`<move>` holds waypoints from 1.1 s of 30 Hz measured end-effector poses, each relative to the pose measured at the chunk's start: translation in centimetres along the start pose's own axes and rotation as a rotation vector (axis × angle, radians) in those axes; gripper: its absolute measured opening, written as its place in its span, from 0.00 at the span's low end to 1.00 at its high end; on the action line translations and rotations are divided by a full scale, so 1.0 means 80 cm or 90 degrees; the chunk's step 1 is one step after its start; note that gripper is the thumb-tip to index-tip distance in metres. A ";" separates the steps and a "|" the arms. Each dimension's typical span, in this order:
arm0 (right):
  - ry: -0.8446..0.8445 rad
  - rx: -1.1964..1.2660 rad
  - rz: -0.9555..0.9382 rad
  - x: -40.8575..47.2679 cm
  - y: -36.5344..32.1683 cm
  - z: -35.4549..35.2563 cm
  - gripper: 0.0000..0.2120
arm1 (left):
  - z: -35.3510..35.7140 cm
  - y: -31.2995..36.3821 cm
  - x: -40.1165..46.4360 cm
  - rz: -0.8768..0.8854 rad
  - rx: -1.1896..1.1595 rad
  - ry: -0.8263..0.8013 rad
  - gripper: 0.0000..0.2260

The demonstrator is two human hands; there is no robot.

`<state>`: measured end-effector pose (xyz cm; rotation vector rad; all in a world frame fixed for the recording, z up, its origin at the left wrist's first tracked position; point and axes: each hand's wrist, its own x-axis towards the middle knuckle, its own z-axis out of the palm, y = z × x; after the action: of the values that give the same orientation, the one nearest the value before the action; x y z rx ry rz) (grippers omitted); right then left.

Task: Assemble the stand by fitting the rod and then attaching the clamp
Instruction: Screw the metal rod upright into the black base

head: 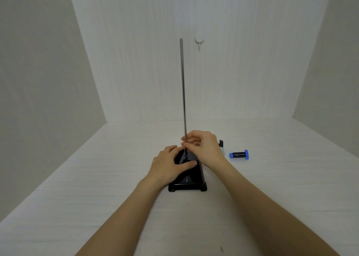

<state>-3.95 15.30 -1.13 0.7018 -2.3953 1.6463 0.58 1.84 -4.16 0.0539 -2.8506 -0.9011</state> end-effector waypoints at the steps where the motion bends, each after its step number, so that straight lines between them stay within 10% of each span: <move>1: 0.018 -0.018 -0.003 0.001 0.001 0.001 0.04 | 0.000 0.000 0.000 -0.001 0.001 -0.002 0.33; 33: 0.002 0.048 -0.018 -0.001 0.003 0.002 0.07 | -0.001 0.002 -0.001 -0.001 0.003 -0.005 0.33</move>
<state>-3.97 15.24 -1.42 0.7409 -2.3200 1.7330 0.69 1.88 -4.01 0.0540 -2.8598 -0.8979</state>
